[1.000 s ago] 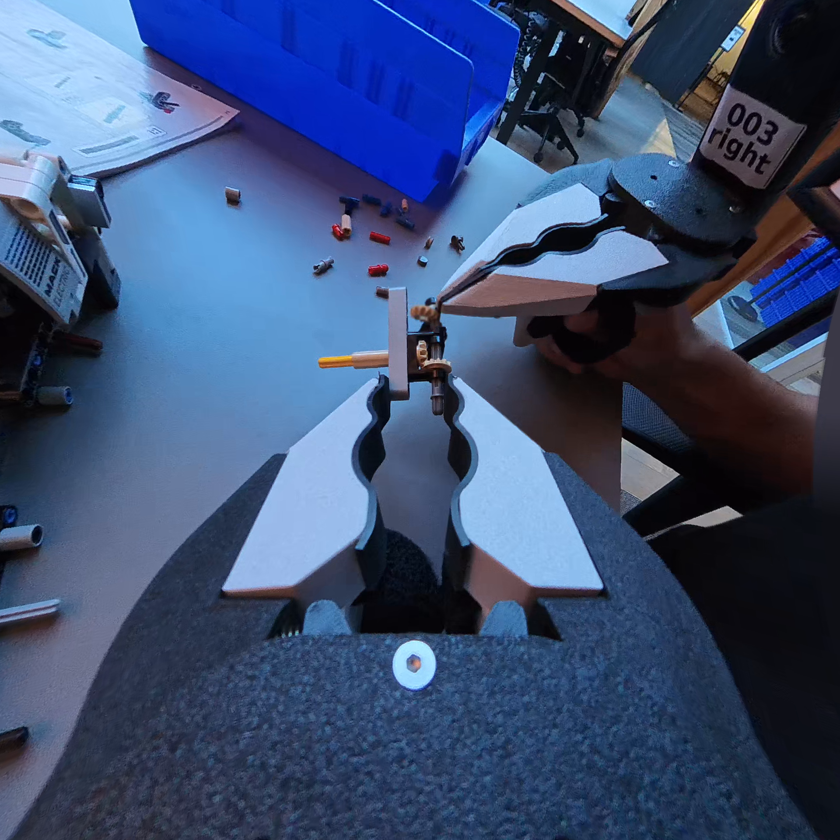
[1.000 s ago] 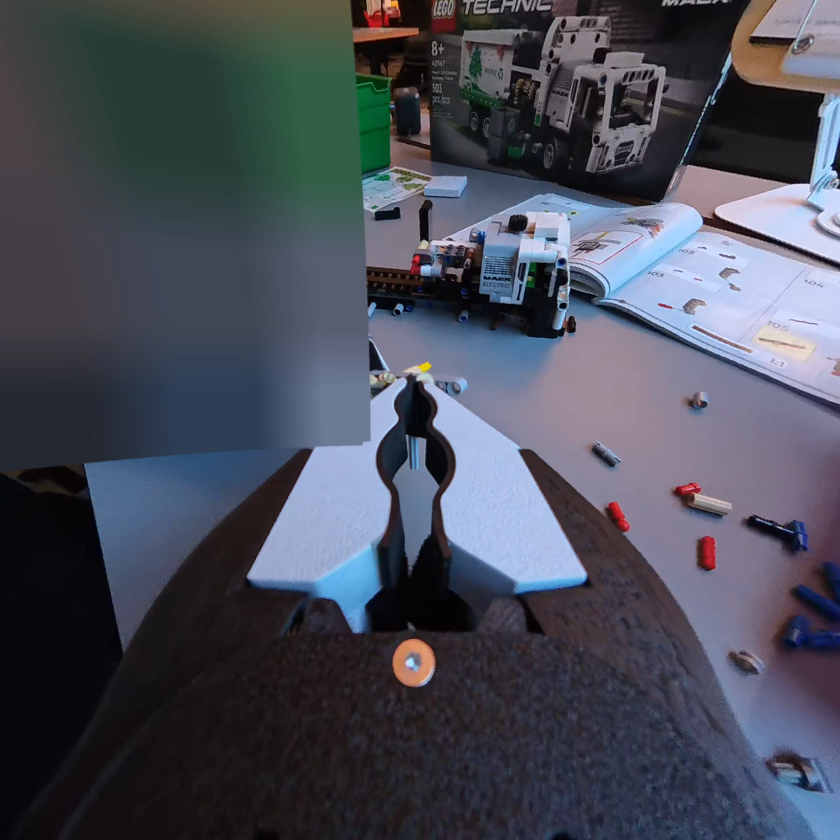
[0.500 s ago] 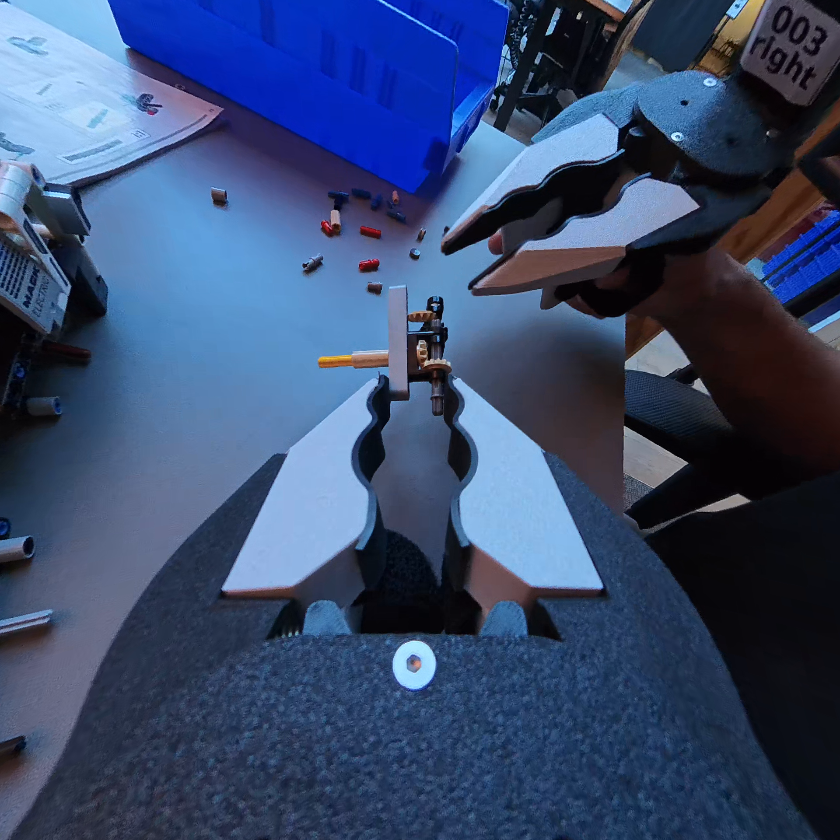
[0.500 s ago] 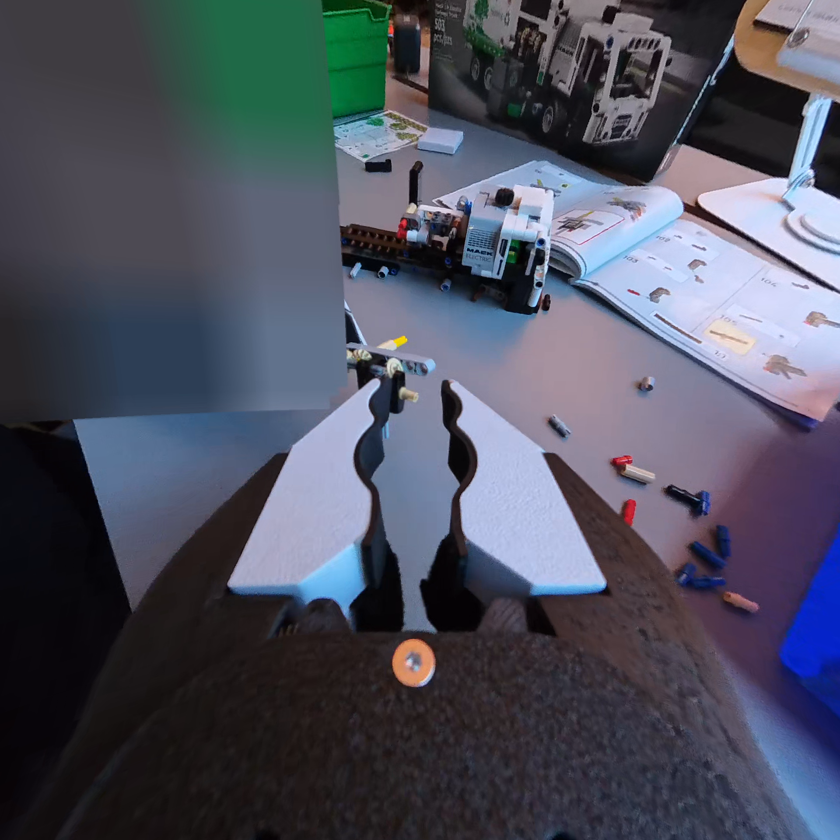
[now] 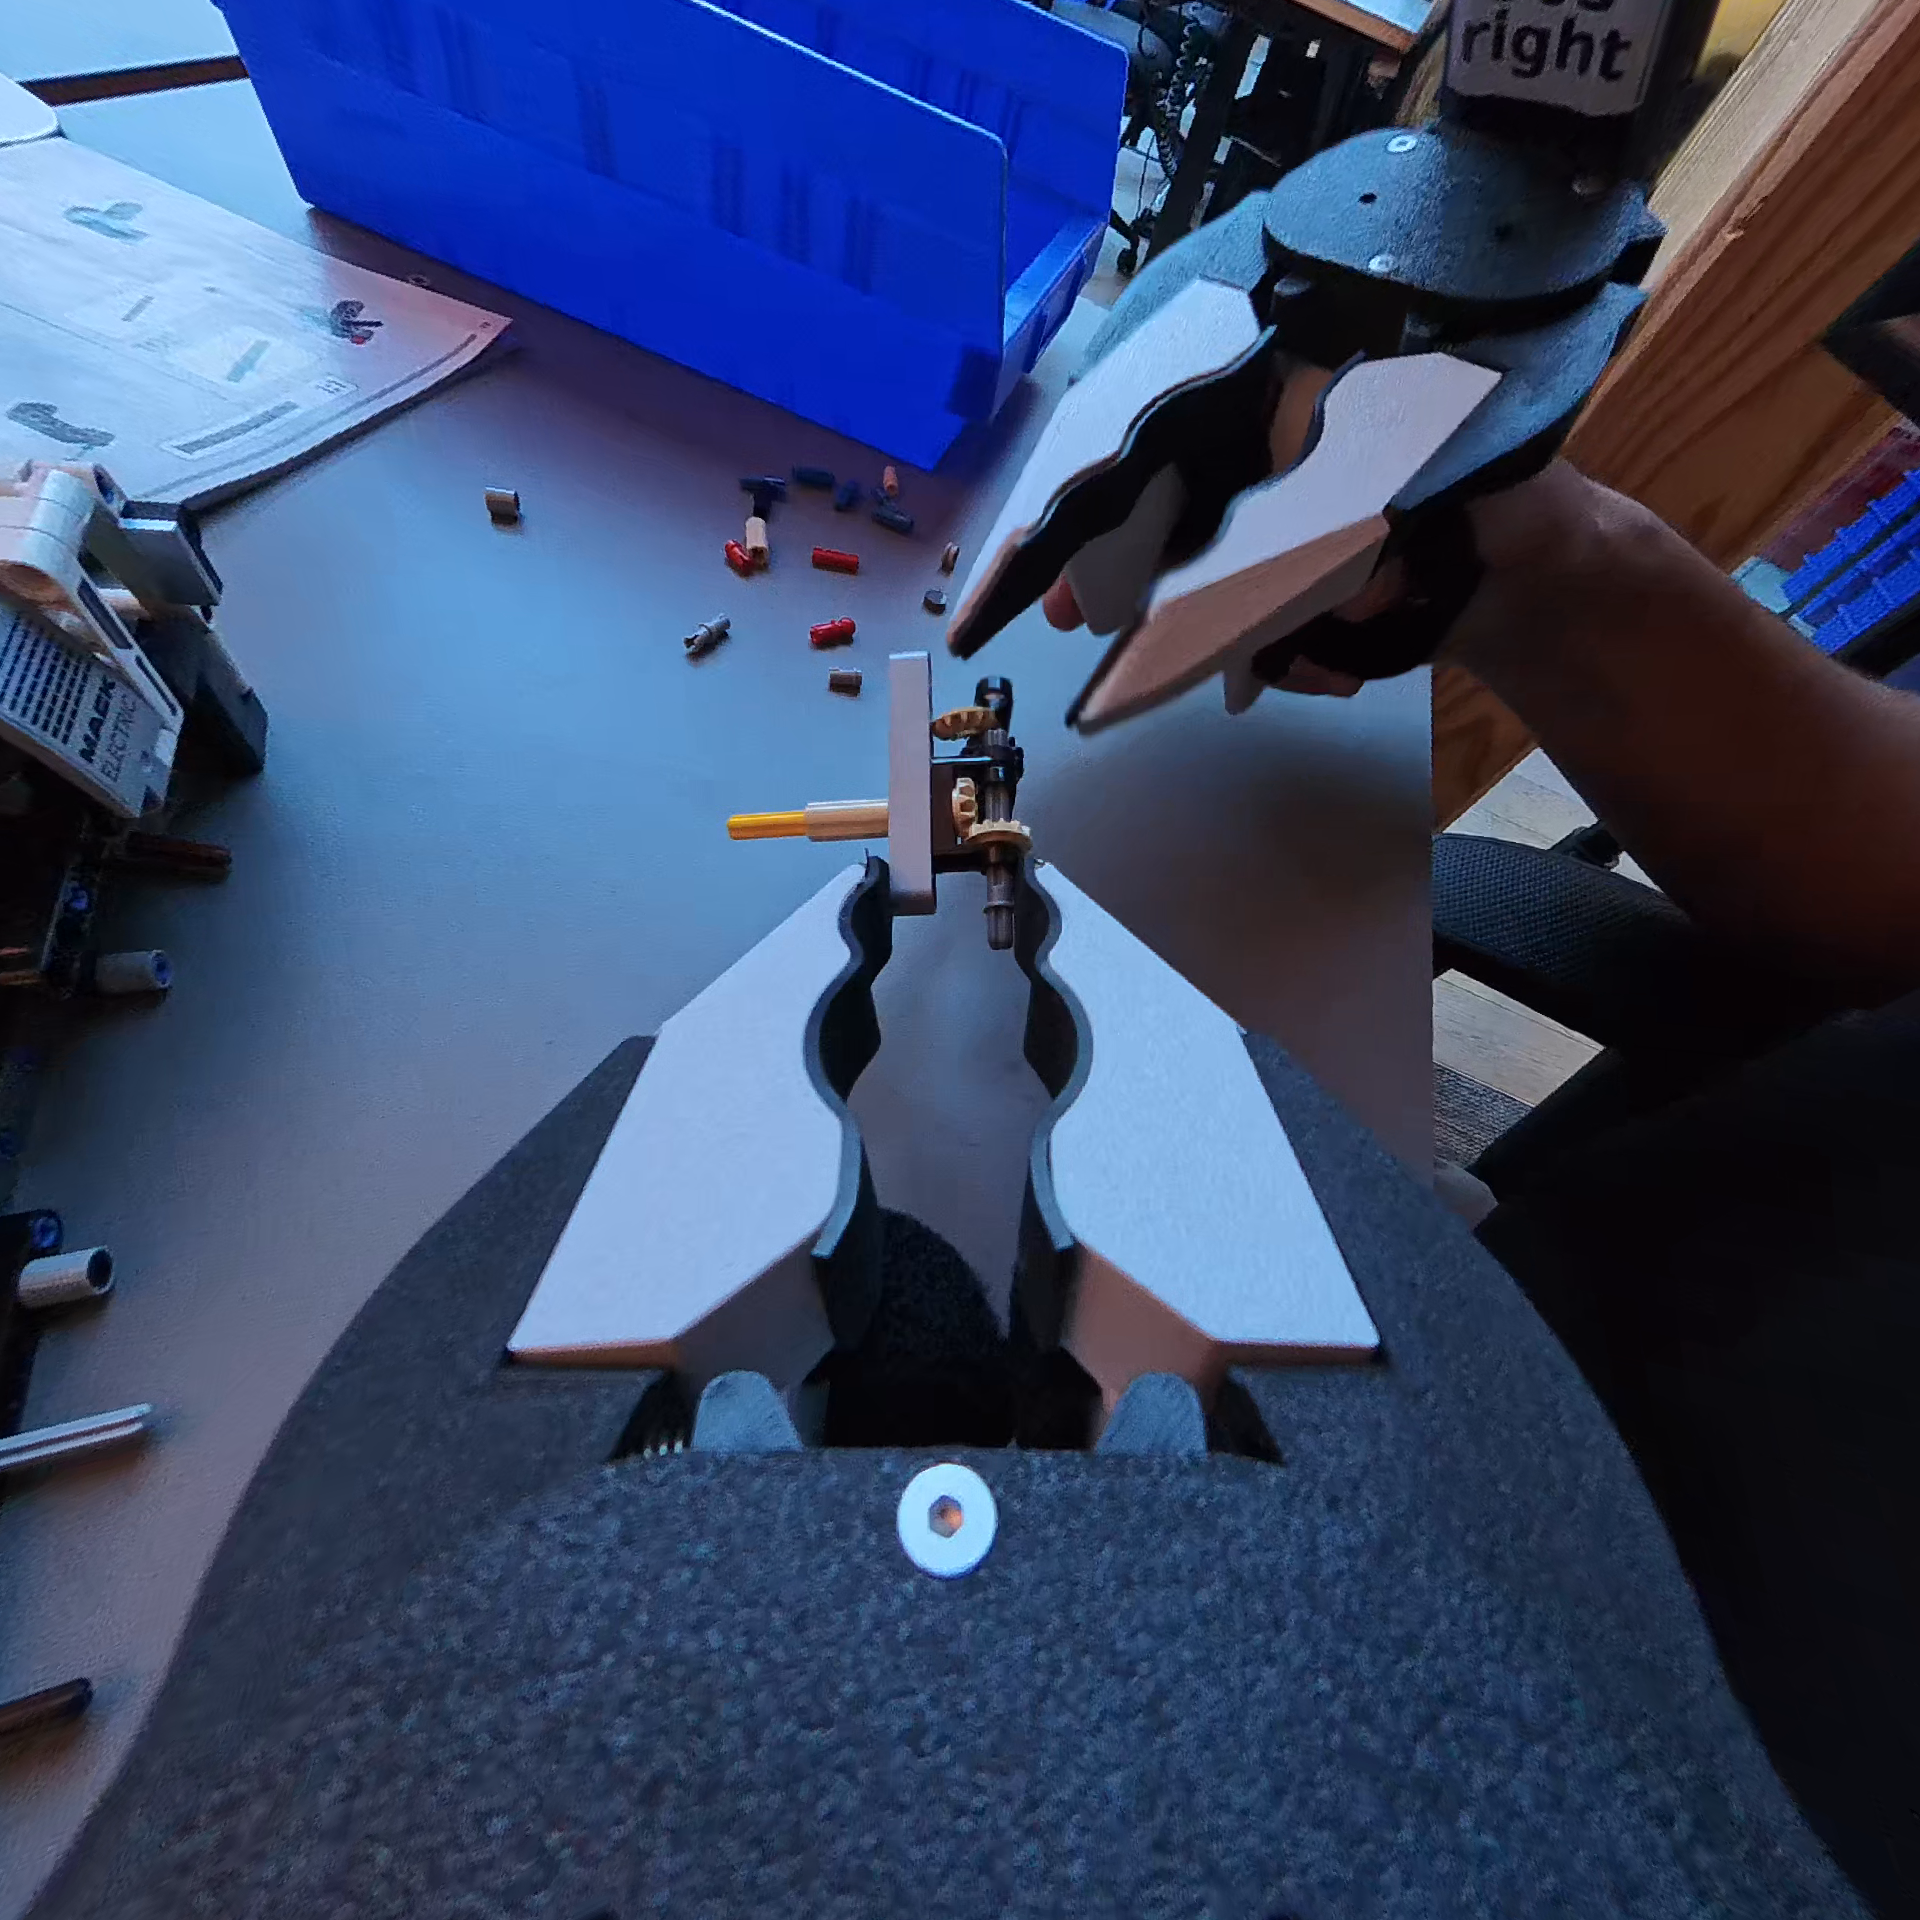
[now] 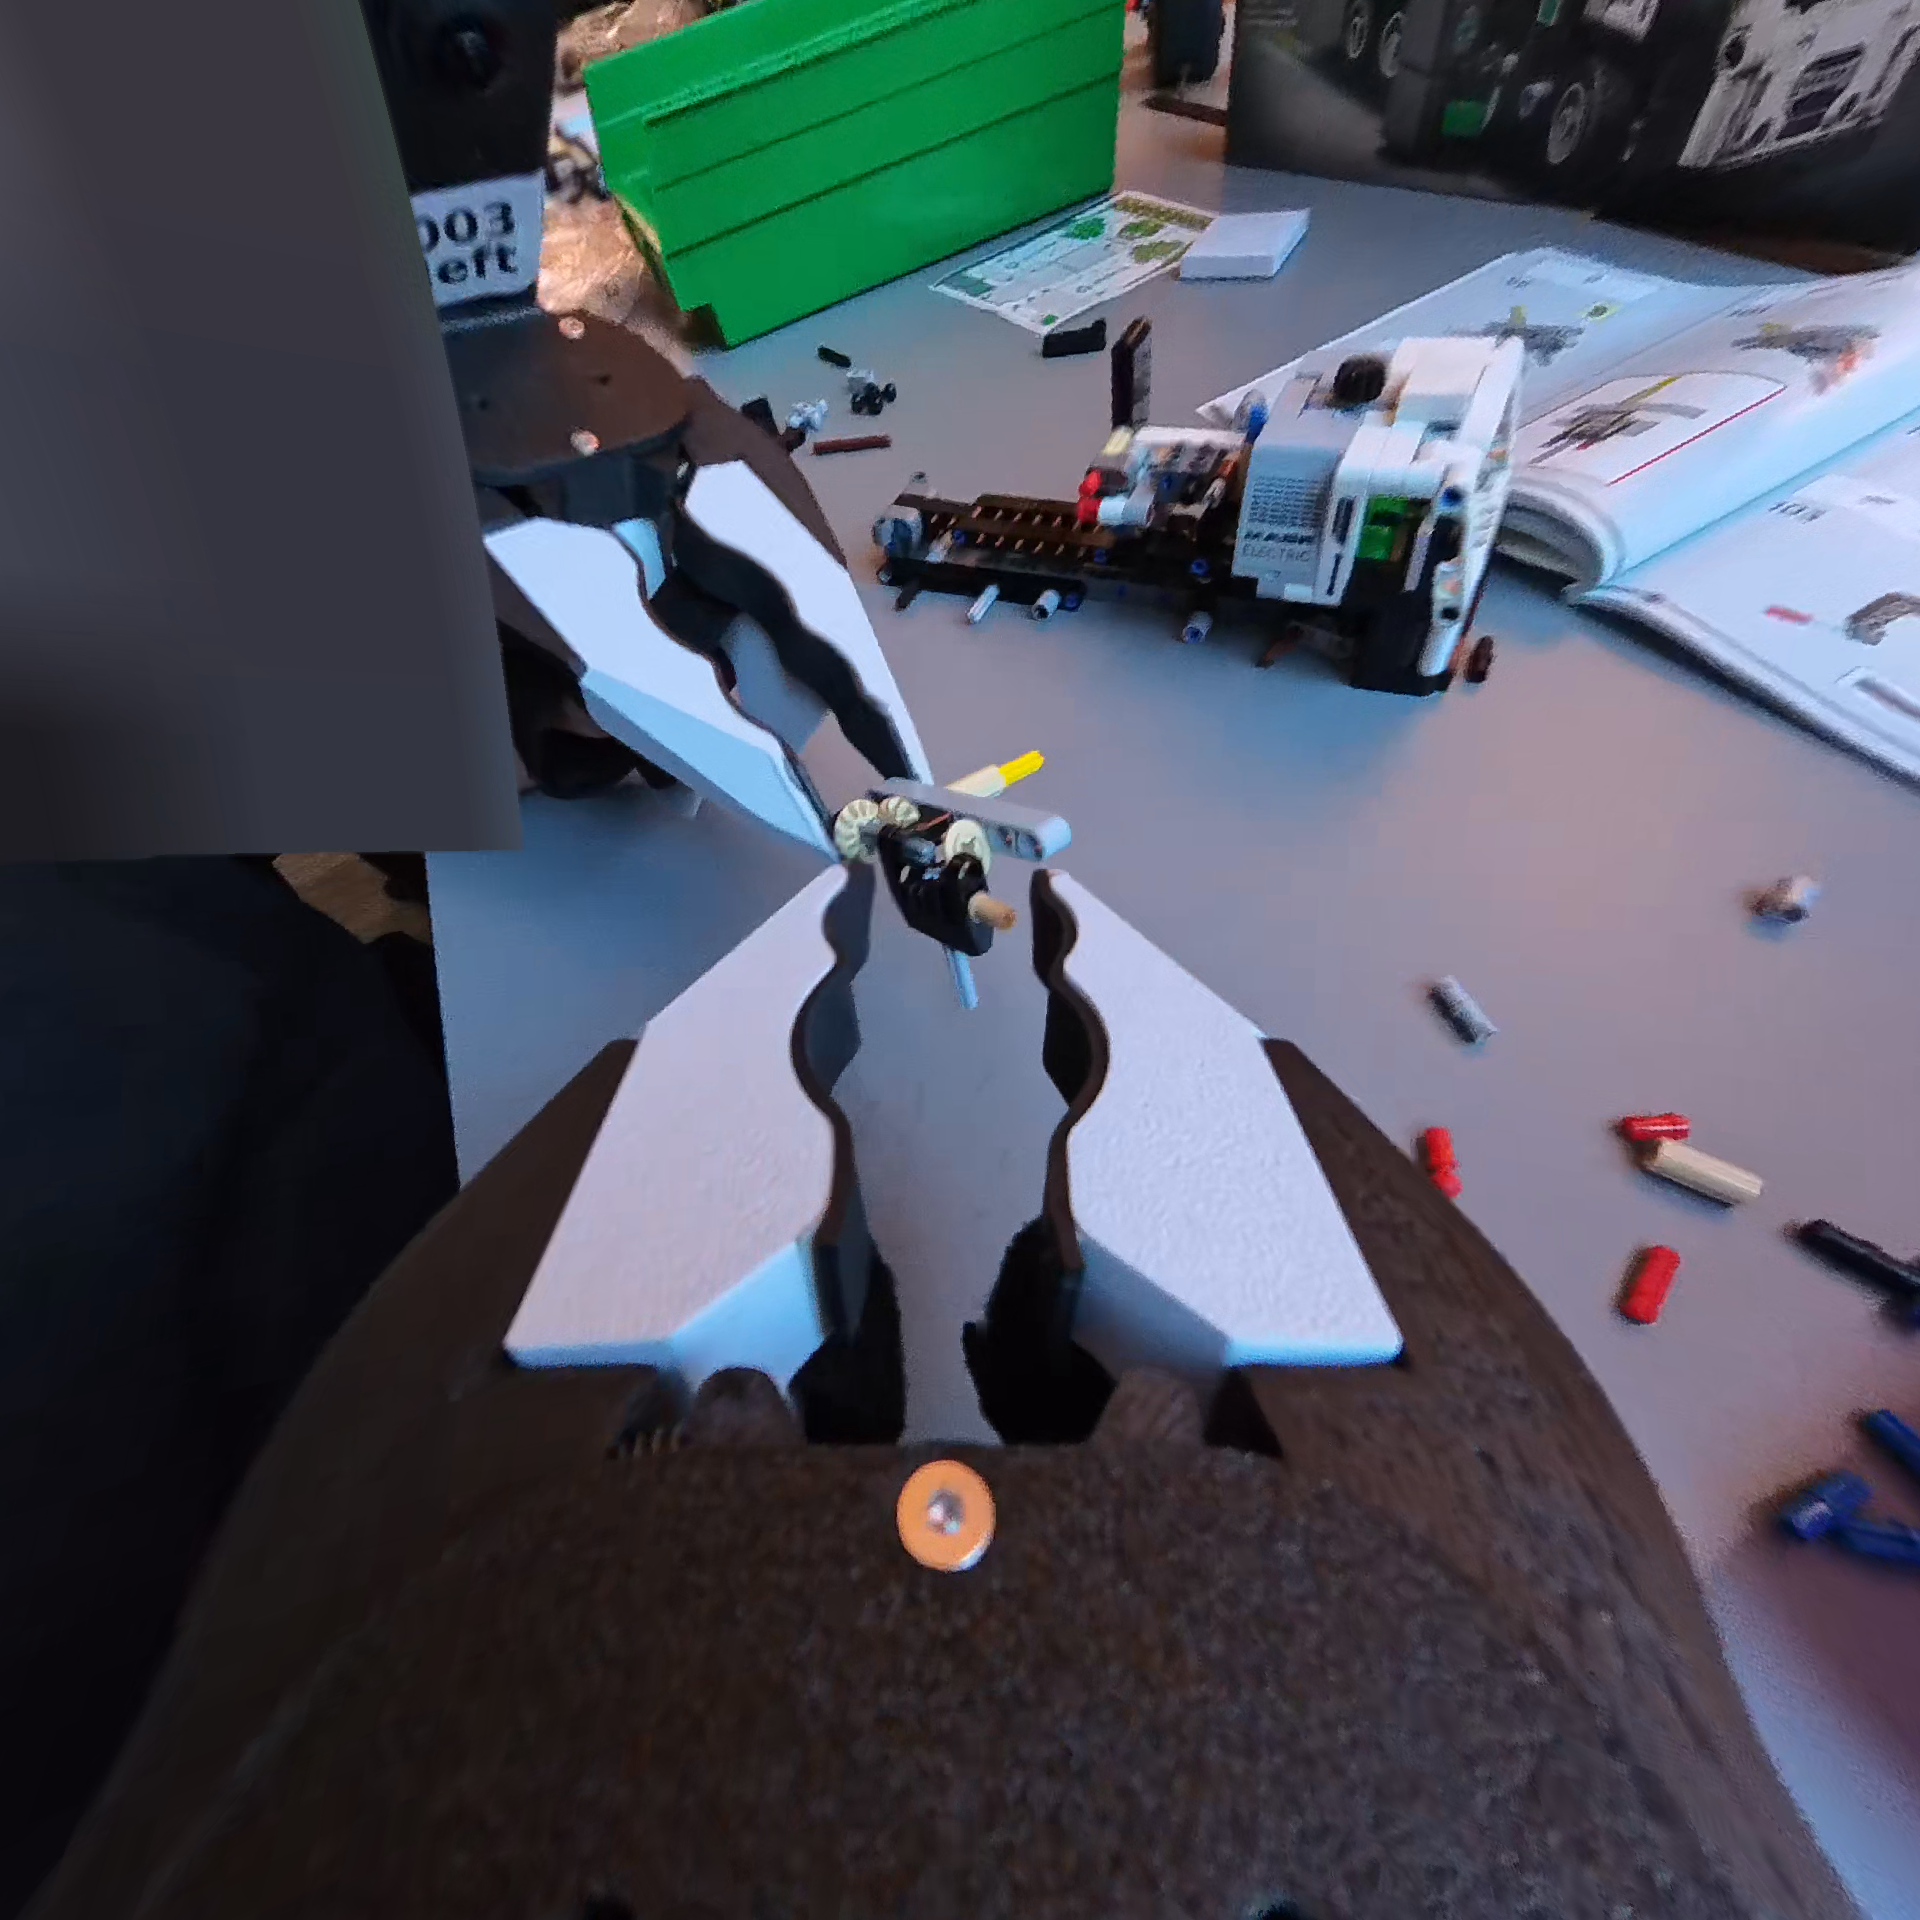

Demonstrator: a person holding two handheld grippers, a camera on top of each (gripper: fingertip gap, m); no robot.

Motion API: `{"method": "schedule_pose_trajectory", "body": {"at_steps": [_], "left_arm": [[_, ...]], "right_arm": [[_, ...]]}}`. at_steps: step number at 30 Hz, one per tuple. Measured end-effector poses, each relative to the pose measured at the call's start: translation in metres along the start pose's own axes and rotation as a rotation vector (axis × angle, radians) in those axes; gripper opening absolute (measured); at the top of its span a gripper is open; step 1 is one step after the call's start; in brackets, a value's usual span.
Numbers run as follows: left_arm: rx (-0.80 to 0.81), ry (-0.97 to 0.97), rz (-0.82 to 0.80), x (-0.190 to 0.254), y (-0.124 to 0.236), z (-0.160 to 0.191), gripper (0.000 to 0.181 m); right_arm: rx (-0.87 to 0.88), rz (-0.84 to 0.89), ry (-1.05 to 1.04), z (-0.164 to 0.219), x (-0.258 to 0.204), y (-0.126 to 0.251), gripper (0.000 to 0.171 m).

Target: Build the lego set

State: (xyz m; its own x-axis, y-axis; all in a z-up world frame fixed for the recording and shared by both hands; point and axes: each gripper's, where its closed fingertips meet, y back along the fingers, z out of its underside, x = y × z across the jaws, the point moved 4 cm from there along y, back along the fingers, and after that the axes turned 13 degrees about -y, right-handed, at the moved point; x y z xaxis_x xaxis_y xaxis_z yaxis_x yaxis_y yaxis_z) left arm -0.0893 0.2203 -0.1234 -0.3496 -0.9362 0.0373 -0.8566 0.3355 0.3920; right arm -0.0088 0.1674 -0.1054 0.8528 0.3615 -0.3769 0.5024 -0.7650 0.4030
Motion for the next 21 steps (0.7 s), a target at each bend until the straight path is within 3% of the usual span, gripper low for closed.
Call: {"method": "schedule_pose_trajectory", "body": {"at_steps": [8,12,16,21], "left_arm": [[-0.067,-0.106,-0.069,0.002,-0.005,0.004,0.021],[-0.076,-0.125,-0.080,0.002,-0.005,0.004,0.021],[-0.084,-0.191,-0.127,0.003,-0.004,0.003,0.021],[-0.107,-0.288,-0.198,0.003,-0.003,0.001,0.021]], "right_arm": [[-0.112,0.161,0.157,-0.009,-0.009,-0.005,0.013],[-0.186,0.173,0.140,-0.005,-0.005,-0.008,0.015],[-0.114,0.173,0.125,-0.014,0.000,-0.004,0.015],[0.015,0.028,-0.030,-0.019,0.008,0.004,0.021]]}}
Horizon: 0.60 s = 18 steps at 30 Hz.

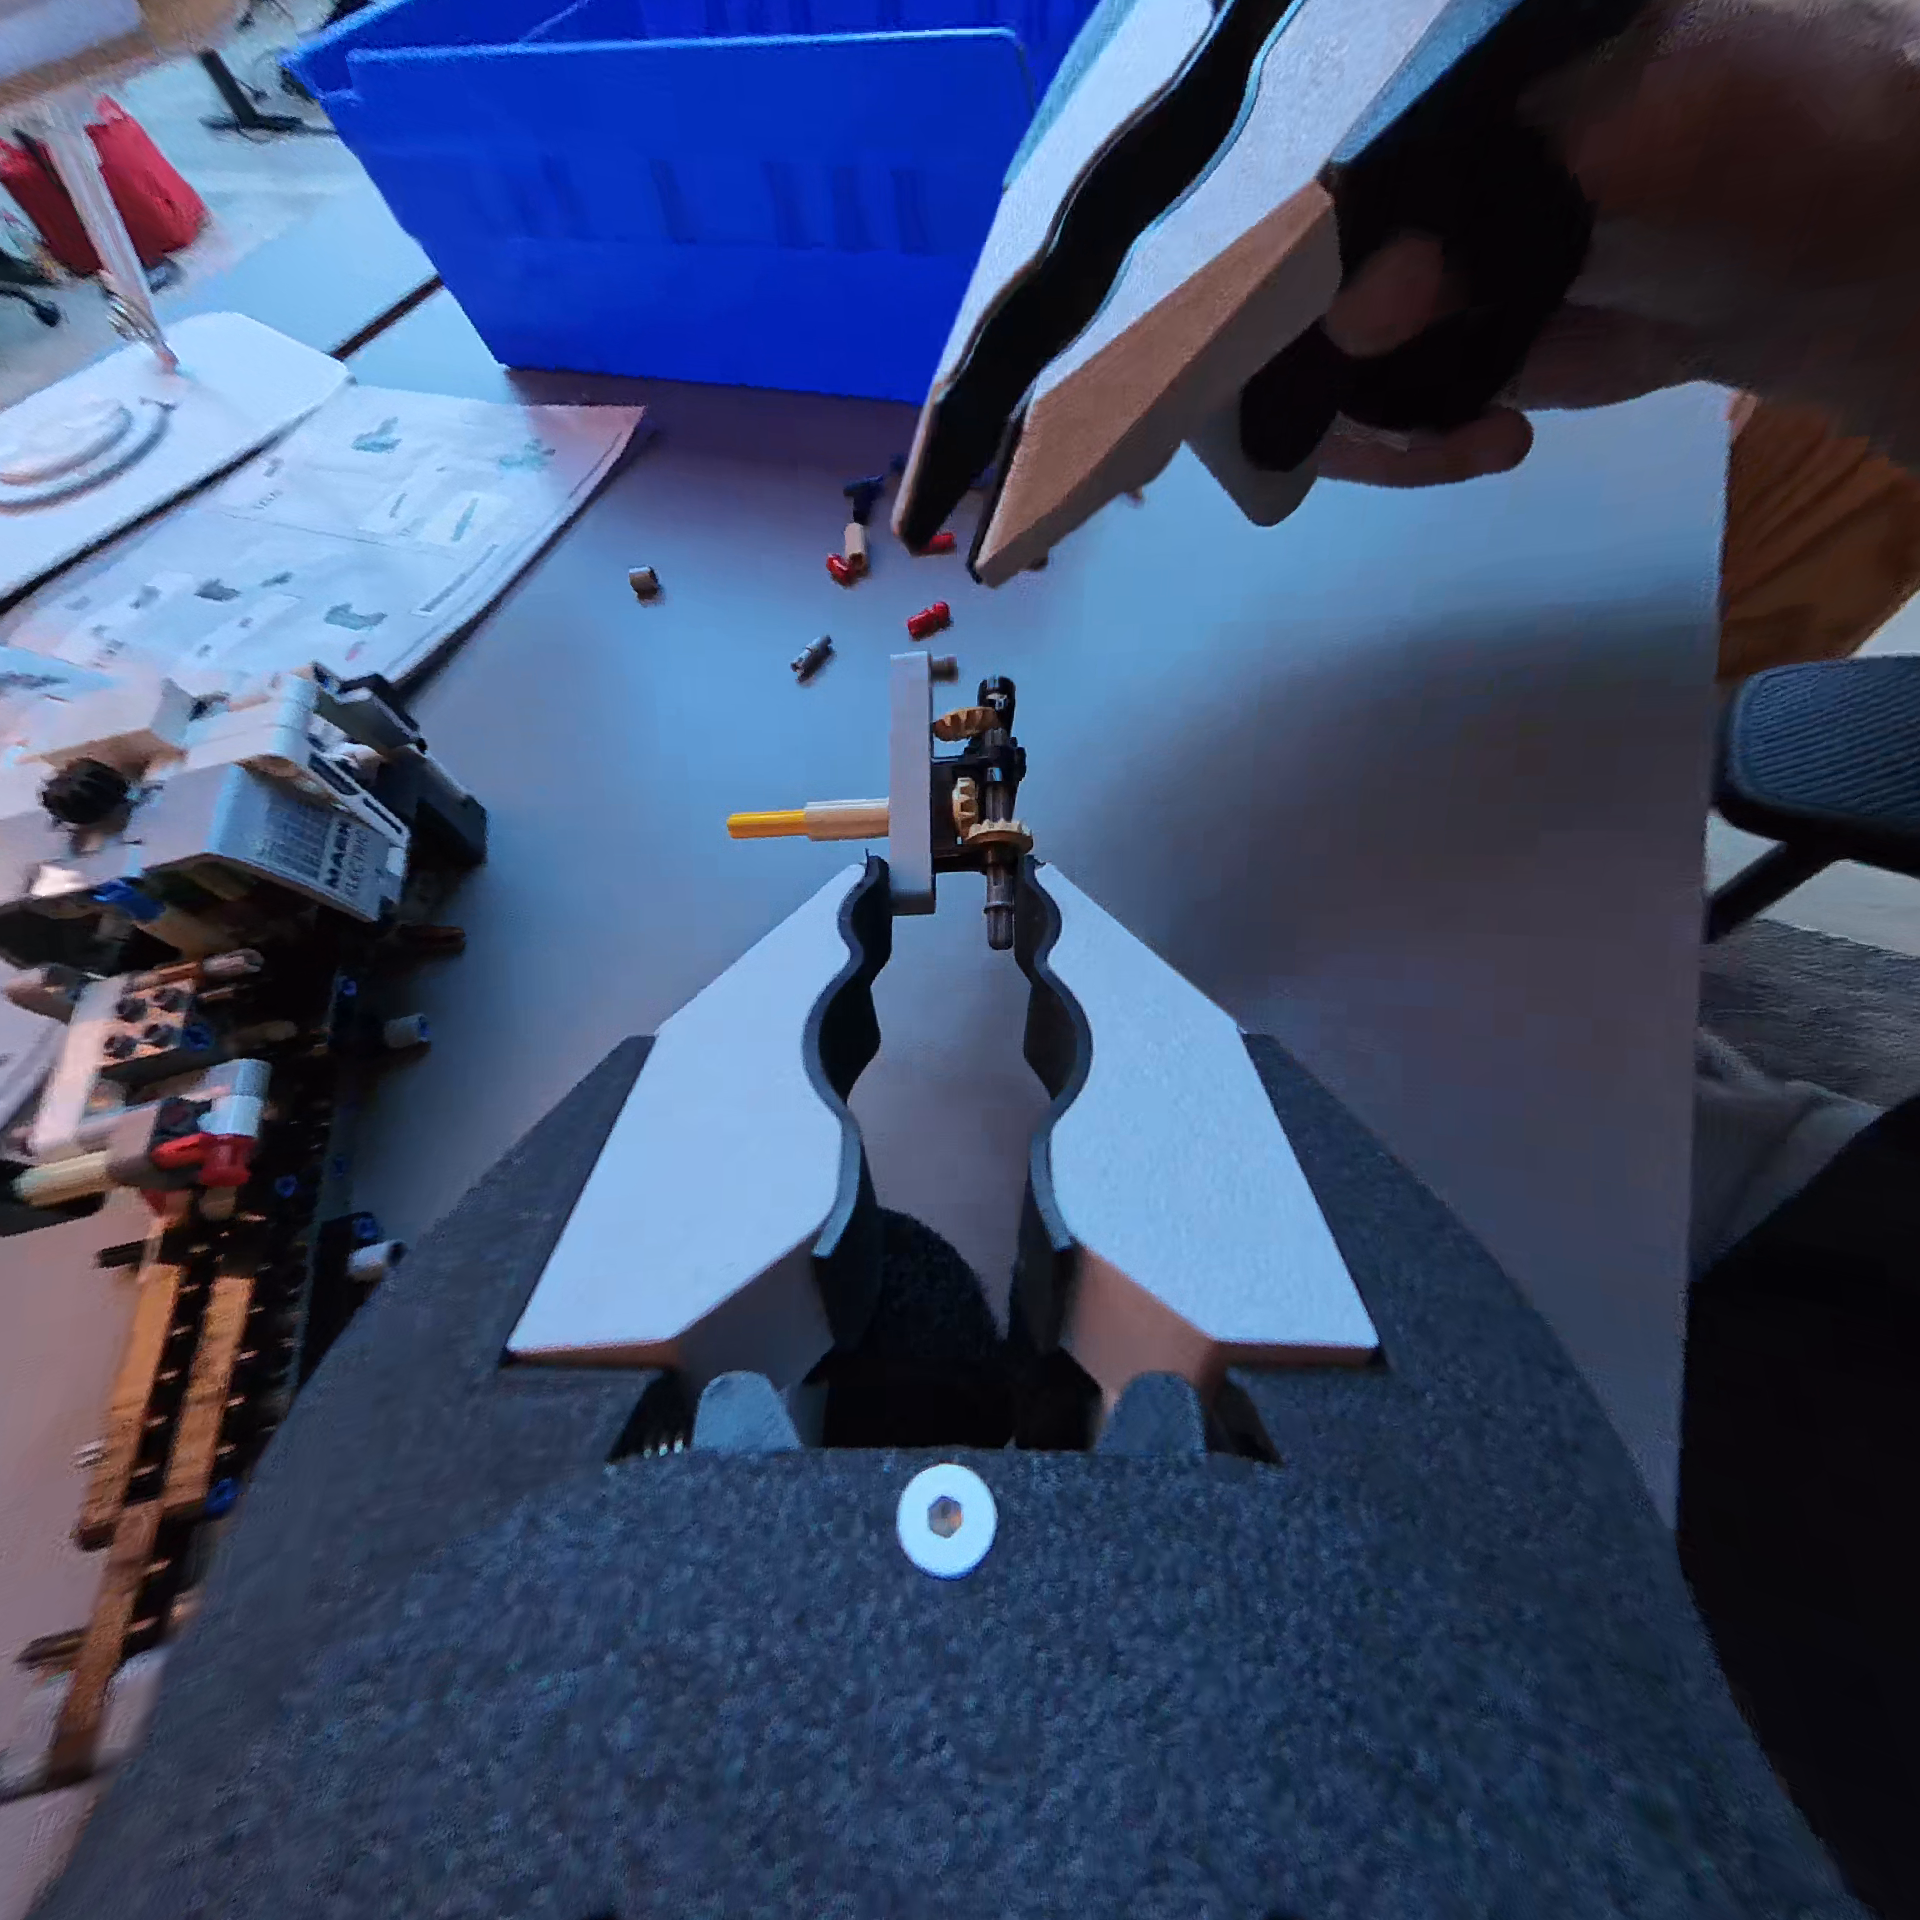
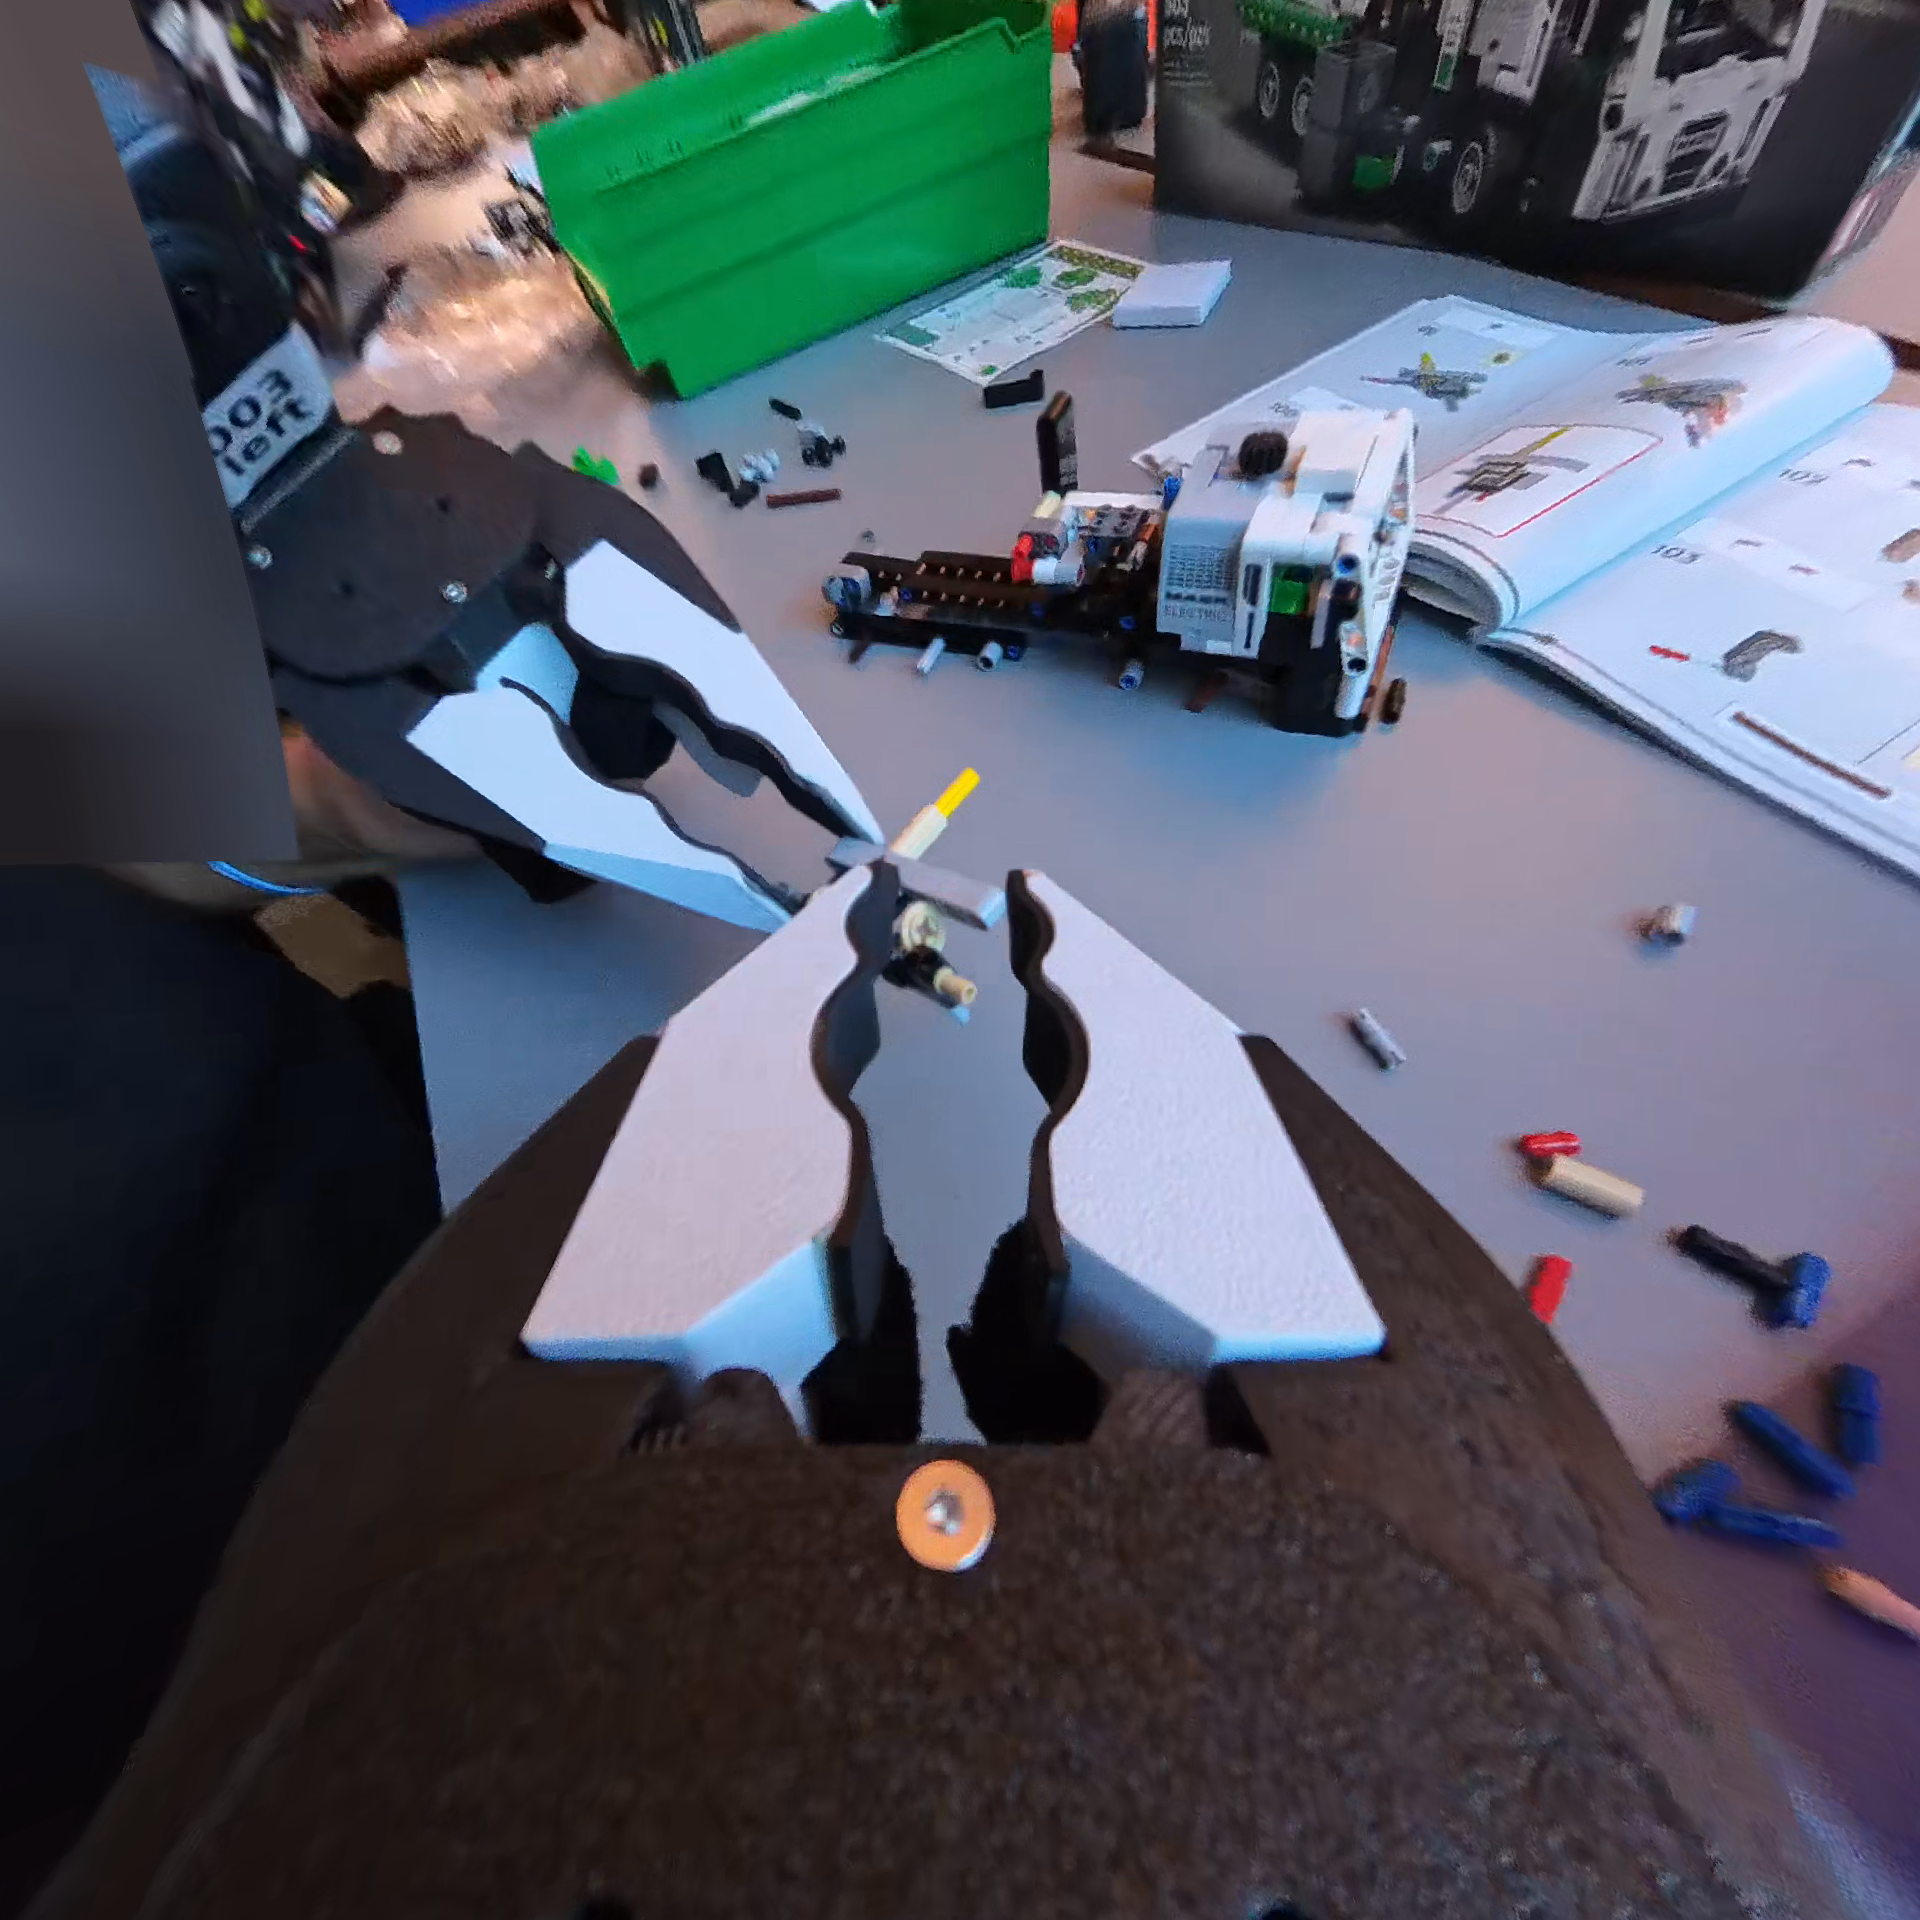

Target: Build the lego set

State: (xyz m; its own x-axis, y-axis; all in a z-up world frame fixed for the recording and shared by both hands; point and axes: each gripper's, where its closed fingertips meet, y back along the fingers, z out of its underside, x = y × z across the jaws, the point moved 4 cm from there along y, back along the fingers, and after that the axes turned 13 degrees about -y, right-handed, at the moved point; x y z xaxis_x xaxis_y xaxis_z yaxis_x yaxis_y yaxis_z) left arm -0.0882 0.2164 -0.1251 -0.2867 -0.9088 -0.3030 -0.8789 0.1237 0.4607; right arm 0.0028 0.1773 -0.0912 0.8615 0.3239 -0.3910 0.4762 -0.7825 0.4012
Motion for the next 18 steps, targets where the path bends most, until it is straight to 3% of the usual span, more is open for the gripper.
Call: {"method": "schedule_pose_trajectory", "body": {"at_steps": [6,11,18], "left_arm": [[-0.053,-0.171,-0.127,-0.004,0.003,-0.001,0.021],[-0.079,-0.261,-0.172,-0.002,0.002,-0.002,0.021],[-0.089,-0.246,-0.178,-0.005,0.004,0.002,0.021]], "right_arm": [[0.004,-0.092,-0.075,0.020,0.000,-0.007,0.027],[0.028,0.012,0.028,0.024,-0.002,-0.011,0.025],[0.040,0.143,0.129,0.026,0.013,0.006,0.021]]}}
